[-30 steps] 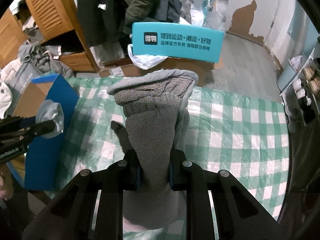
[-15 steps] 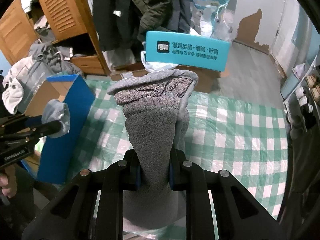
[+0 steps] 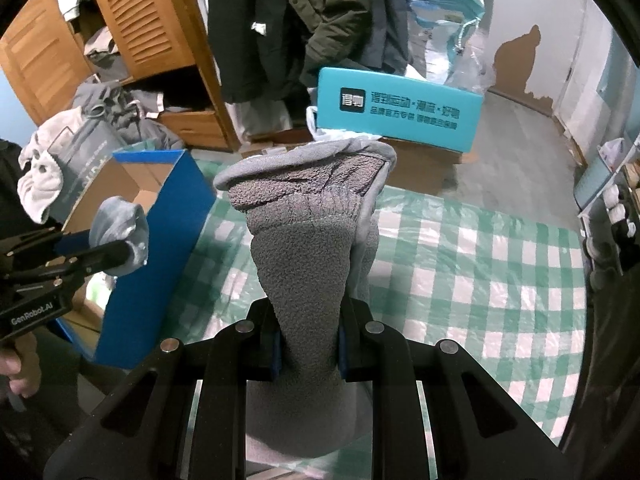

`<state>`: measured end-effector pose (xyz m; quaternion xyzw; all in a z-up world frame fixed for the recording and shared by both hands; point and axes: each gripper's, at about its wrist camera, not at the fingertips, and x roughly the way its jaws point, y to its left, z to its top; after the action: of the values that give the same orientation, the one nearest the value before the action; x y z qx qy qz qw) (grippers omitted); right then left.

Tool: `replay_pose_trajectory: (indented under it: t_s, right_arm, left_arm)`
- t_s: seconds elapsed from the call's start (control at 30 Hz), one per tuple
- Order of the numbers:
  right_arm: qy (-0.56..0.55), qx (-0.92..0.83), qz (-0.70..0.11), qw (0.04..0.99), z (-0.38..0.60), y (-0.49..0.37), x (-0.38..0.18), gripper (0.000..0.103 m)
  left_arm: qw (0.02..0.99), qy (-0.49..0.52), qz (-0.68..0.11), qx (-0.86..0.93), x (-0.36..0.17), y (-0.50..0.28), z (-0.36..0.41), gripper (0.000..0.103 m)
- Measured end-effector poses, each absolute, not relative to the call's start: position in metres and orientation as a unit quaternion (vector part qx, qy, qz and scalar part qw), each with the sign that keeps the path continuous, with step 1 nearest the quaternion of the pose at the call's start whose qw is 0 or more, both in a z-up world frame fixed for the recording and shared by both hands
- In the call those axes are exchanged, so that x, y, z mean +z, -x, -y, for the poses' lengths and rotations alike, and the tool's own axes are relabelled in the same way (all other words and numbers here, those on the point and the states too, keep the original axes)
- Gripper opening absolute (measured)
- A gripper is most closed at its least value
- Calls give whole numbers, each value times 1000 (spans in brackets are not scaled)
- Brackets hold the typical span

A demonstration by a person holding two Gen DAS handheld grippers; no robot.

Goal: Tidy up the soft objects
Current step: 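Carry the grey sock ball with the left tool while the right tool carries the long sock over the box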

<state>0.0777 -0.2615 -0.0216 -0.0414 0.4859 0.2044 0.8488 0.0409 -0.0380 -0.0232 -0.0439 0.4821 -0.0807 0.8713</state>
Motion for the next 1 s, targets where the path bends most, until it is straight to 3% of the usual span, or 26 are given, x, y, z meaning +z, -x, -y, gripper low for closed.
replay_pose_trajectory:
  t_s: [1.0]
  right_arm:
    - [82,270,-463,840,152,-79,9,18]
  left_arm:
    - [875,78,-476,-35,-21,-19,-34,30]
